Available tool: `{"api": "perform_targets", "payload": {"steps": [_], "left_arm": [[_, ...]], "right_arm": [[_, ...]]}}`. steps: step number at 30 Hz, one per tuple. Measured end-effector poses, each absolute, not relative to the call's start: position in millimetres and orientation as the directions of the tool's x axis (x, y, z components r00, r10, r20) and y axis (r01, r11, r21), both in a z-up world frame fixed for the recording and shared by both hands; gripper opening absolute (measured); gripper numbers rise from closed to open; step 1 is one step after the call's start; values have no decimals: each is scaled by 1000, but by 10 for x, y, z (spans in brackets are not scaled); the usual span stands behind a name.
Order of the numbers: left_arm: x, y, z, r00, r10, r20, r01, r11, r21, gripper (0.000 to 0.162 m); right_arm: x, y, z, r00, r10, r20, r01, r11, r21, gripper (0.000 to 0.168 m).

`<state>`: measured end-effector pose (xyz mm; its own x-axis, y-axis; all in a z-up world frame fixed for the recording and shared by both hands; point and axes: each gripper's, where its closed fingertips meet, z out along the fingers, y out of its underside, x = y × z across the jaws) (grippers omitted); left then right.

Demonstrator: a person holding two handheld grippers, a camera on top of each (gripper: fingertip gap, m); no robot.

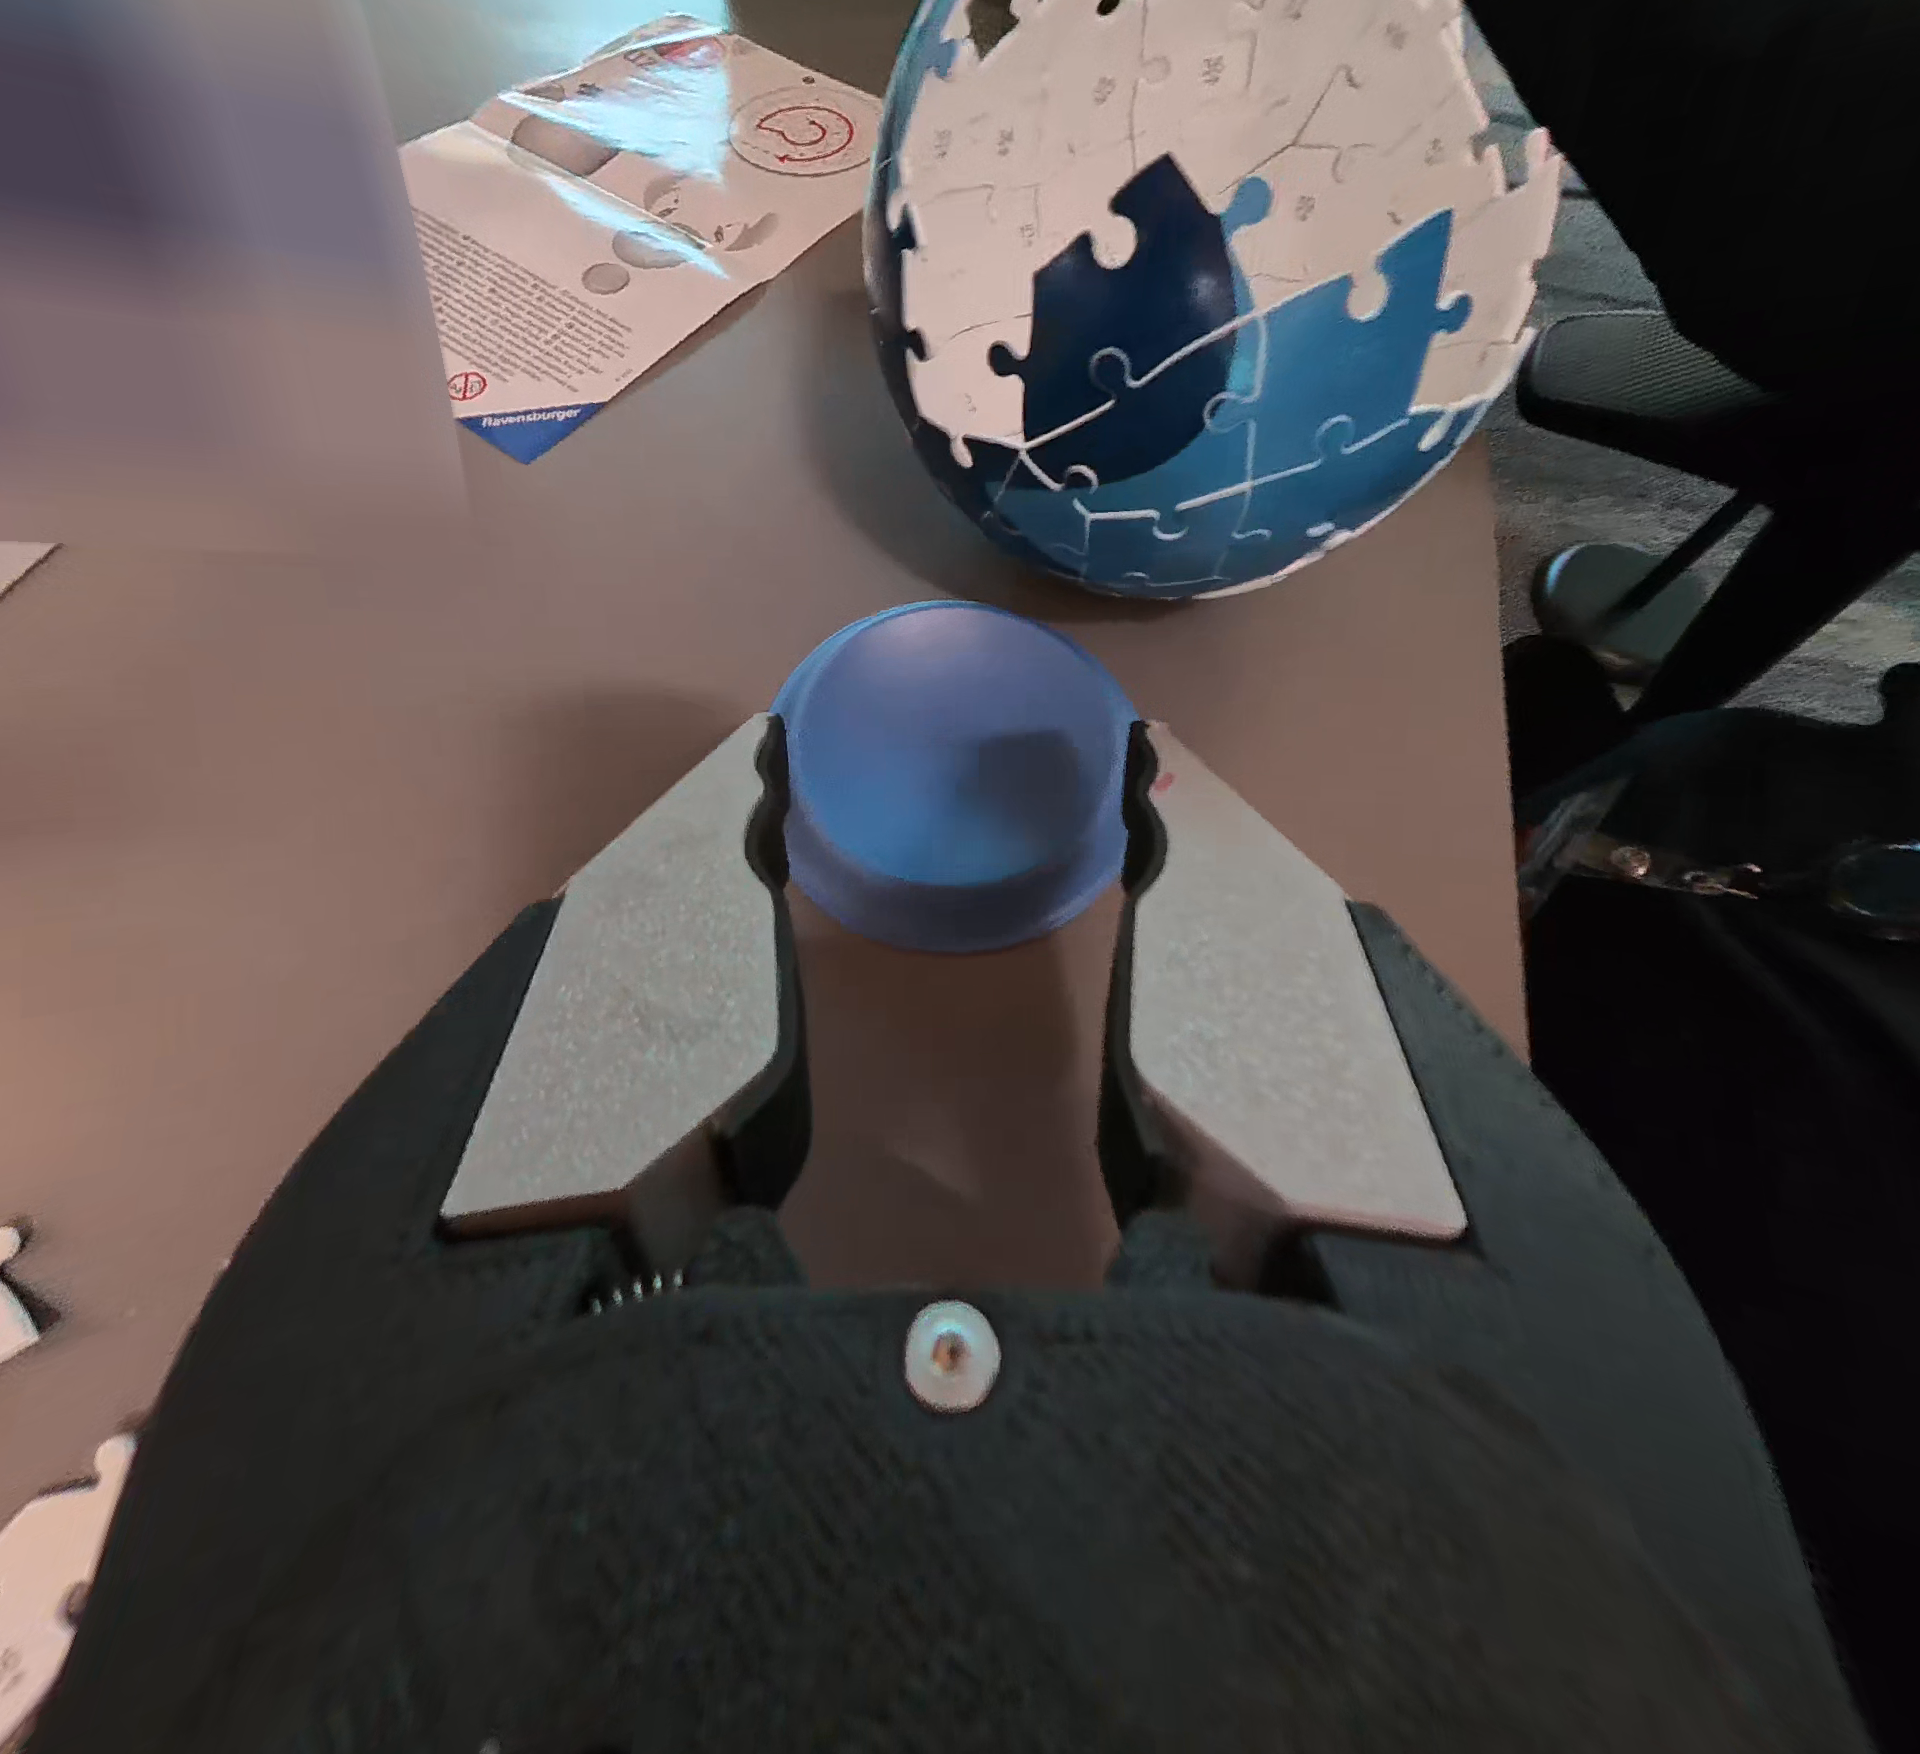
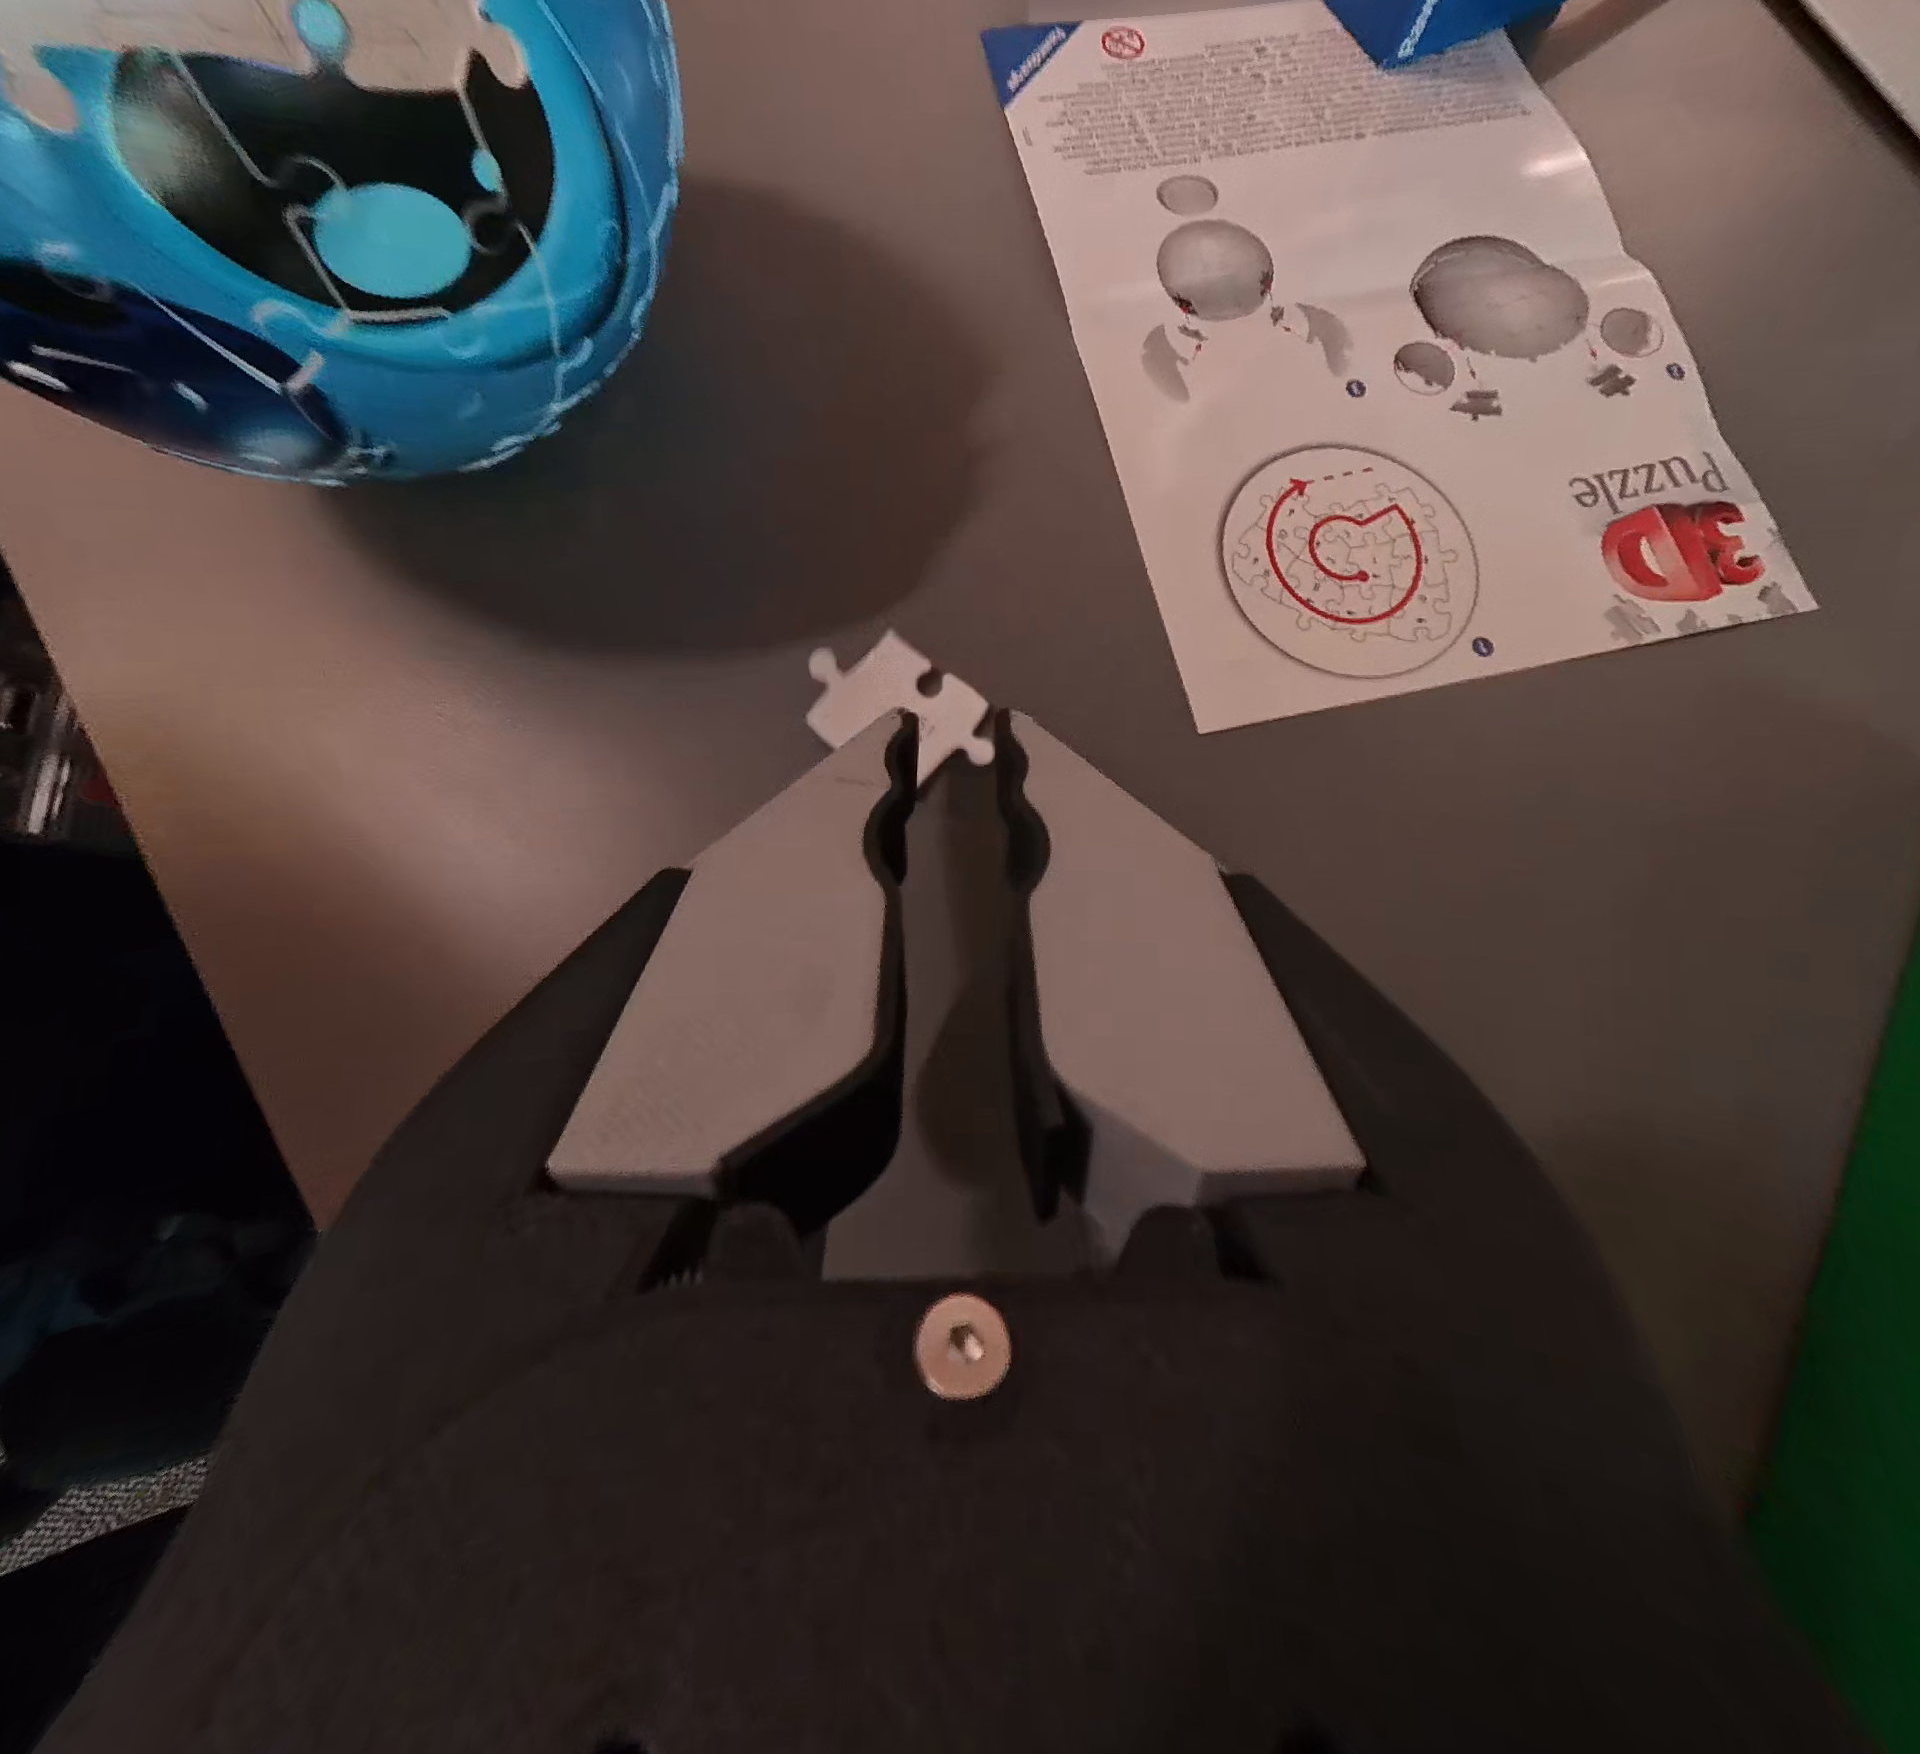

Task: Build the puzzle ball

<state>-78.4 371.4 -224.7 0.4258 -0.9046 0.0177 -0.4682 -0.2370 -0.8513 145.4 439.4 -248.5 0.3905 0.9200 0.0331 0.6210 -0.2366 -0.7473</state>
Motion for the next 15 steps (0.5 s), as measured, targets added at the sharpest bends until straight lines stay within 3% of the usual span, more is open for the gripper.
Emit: {"api": "perform_targets", "payload": {"steps": [5,8,13,15], "left_arm": [[-763,3701,-2294,425,-905,-3,-490,-227,-842,66],[-735,3679,-2334,424,-906,8,-500,-241,-832,71],[-598,3591,-2324,429,-902,-50,-506,-194,-840,74],[-590,3607,-2364,458,-884,-99,-539,-187,-821,84]], "right_arm": [[1503,4353,-2414,371,928,40,623,-217,-752,20],[1430,4270,-2234,309,946,103,599,-109,-793,31],[1006,3984,-1990,126,979,159,491,78,-868,63],[900,3915,-1996,81,984,159,471,103,-876,70]]}}
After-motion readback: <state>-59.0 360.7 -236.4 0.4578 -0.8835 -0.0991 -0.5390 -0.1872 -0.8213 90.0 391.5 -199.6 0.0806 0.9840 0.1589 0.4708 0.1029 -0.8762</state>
